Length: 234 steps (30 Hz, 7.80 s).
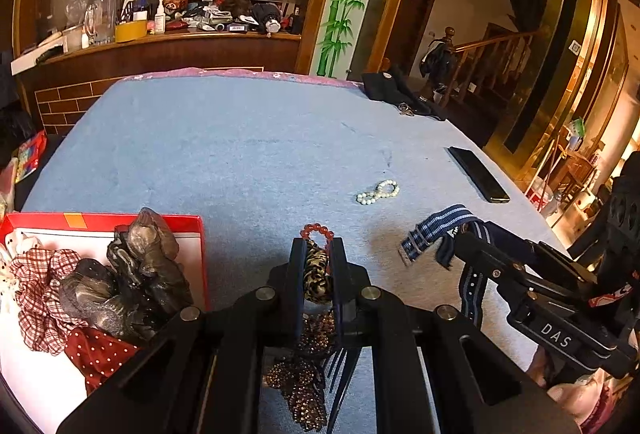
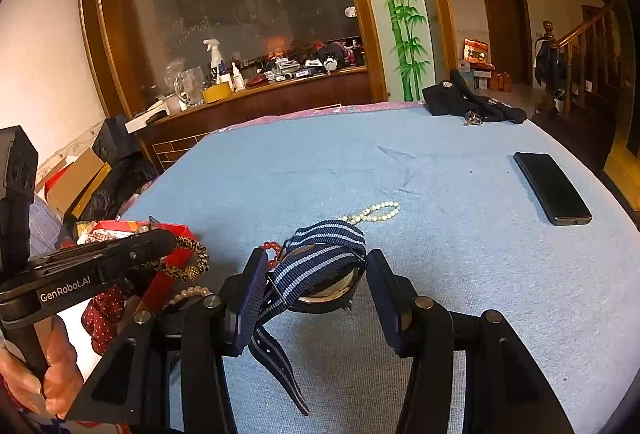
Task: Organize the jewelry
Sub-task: 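Close right gripper on the blue striped strap and lift it, then carry the held scrunchie and striped strap up and over the tray, then open left gripper to drop the leopard-print scrunchie into the tray, then lower the striped strap into the tray and open right gripper, then grasp black claw hair clip with left gripper while right gripper reaches red bead bracelet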
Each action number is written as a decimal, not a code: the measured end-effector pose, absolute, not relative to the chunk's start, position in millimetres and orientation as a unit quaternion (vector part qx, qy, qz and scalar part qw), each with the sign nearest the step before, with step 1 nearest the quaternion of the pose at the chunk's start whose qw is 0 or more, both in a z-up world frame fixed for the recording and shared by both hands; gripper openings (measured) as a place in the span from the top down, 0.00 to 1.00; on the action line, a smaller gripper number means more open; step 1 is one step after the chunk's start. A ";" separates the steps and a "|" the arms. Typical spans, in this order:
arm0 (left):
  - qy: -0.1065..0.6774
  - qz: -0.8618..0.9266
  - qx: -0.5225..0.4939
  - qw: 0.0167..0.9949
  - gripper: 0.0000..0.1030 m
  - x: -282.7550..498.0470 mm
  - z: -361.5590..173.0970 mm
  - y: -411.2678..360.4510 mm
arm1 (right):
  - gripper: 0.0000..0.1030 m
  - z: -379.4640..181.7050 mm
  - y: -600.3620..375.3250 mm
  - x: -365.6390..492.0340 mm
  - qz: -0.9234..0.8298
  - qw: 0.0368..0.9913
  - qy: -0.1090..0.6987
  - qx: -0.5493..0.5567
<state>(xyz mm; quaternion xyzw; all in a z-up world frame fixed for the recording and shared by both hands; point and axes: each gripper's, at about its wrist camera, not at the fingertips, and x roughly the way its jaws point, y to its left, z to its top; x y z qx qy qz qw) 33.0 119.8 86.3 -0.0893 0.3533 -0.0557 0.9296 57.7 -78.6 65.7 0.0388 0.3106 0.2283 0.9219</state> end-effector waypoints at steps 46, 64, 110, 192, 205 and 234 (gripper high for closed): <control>0.339 -0.042 -0.065 0.938 0.90 29.7 92.8 119.7 | 0.47 70.8 -74.7 53.8 0.236 0.921 0.308 0.035; 0.292 -0.025 -0.085 0.952 0.90 -5.3 121.5 149.8 | 0.47 81.2 -42.4 19.4 0.271 0.908 0.316 0.050; 0.374 0.226 -0.121 0.891 0.90 -82.7 42.5 324.6 | 0.46 36.0 153.3 -40.4 0.412 0.838 0.345 -0.094; 0.314 0.248 -0.051 0.915 0.40 -90.3 63.5 294.1 | 0.40 45.7 109.1 -28.9 0.395 0.854 0.337 -0.022; 0.290 0.242 -0.041 0.925 0.37 -94.4 70.4 283.6 | 0.38 60.3 69.9 -20.3 0.367 0.876 0.312 0.003; 0.454 -0.050 -0.010 0.890 0.26 7.0 53.2 100.8 | 0.35 42.4 -106.2 23.7 0.240 0.897 0.352 0.121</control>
